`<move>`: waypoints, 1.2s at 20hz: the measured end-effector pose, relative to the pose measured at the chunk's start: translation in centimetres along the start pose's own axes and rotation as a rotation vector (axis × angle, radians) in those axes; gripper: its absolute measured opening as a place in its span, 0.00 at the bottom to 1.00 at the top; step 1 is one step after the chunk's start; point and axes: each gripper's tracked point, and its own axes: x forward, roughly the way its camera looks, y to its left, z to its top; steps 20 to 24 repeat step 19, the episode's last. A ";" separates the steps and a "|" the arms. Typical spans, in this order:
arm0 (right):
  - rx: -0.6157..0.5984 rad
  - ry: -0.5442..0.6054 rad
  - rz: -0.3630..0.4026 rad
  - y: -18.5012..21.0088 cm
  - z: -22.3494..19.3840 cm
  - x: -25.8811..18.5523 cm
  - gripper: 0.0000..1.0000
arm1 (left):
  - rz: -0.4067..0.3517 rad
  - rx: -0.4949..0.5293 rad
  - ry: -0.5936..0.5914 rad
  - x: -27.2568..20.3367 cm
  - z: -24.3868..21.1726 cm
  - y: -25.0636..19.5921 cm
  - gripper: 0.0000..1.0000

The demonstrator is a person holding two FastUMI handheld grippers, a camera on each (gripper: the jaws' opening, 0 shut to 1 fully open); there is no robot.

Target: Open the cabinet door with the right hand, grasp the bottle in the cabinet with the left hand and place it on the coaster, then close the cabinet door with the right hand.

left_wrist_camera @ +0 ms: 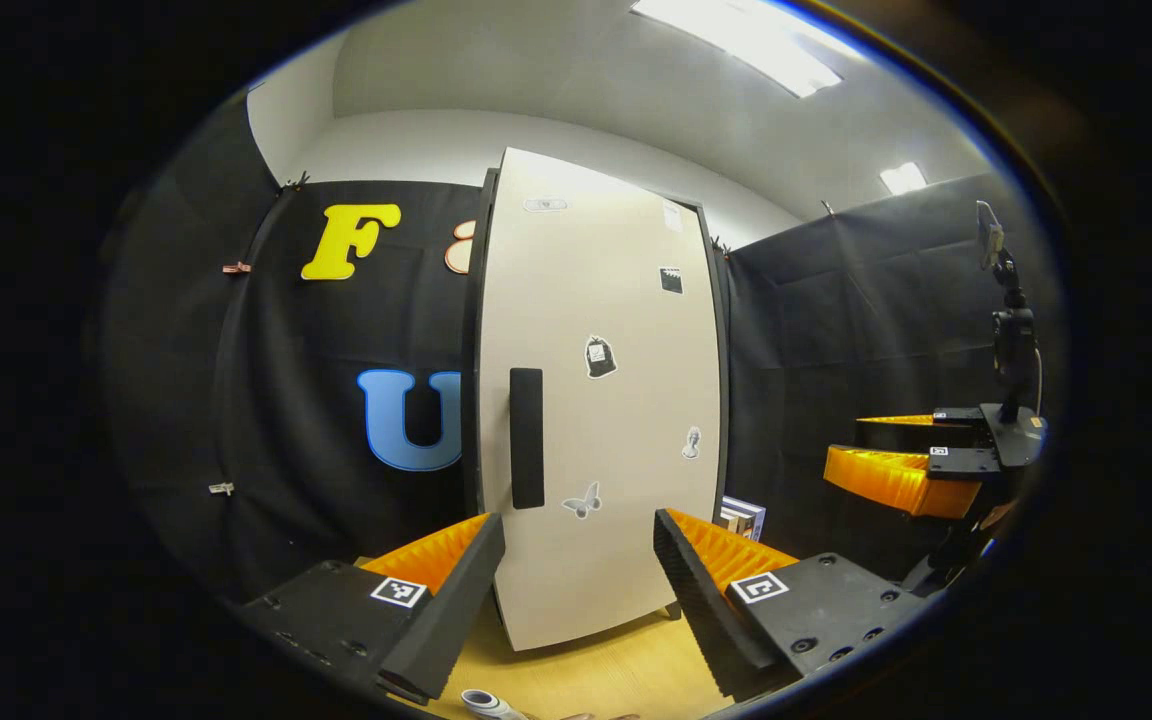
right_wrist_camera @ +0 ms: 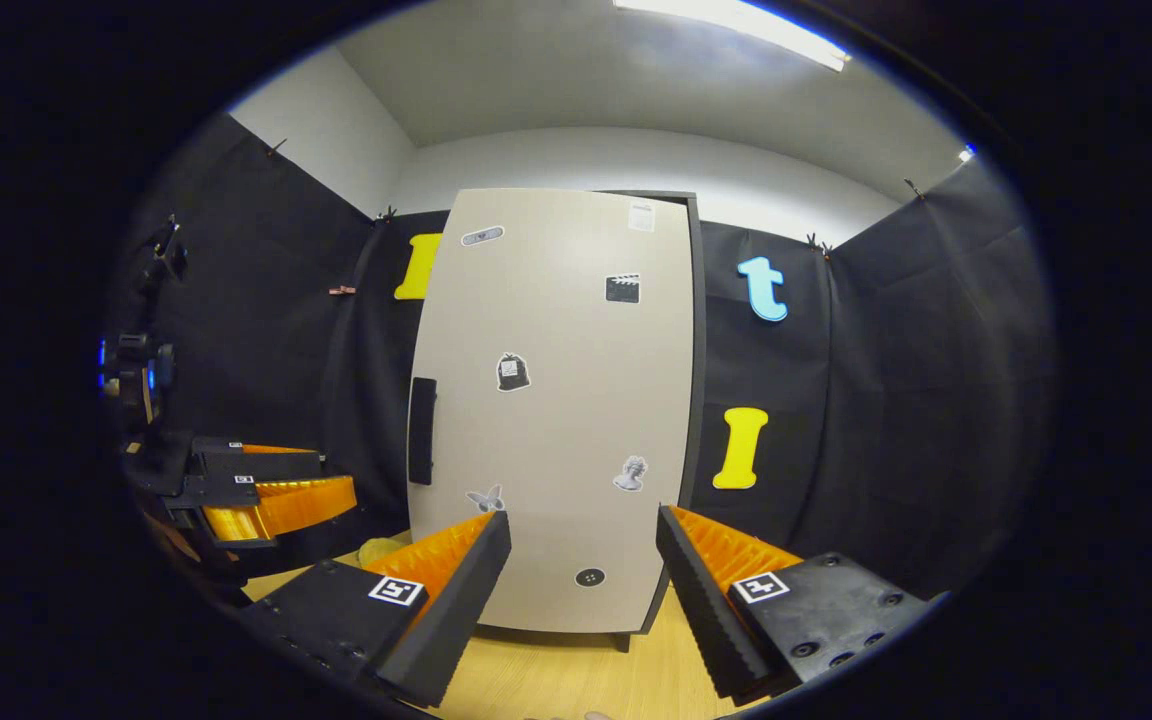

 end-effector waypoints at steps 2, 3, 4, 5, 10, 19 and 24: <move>-0.011 0.002 -0.004 0.0 0.0 0.0 0.96 | -0.009 -0.002 0.001 0.1 -0.1 -0.2 0.94; -0.015 0.002 -0.006 -0.1 0.0 0.1 0.96 | -0.012 -0.001 0.003 0.2 -0.2 -0.2 0.94; -0.015 0.002 -0.005 0.1 -0.1 0.1 0.96 | -0.014 0.003 0.005 0.2 -0.2 -0.2 0.94; -0.013 0.004 -0.006 0.1 -0.1 0.1 0.96 | -0.015 0.007 0.006 0.3 -0.2 -0.1 0.94; -0.012 0.002 -0.019 -0.8 0.4 -0.3 0.97 | -0.039 0.017 0.001 0.7 -0.2 -0.5 0.94; 0.000 0.017 -0.024 -0.8 0.0 0.3 0.97 | -0.055 0.029 0.013 1.2 -0.6 -0.7 0.94; 0.000 0.017 -0.024 -0.8 0.0 0.3 0.97 | -0.055 0.029 0.013 1.2 -0.6 -0.7 0.94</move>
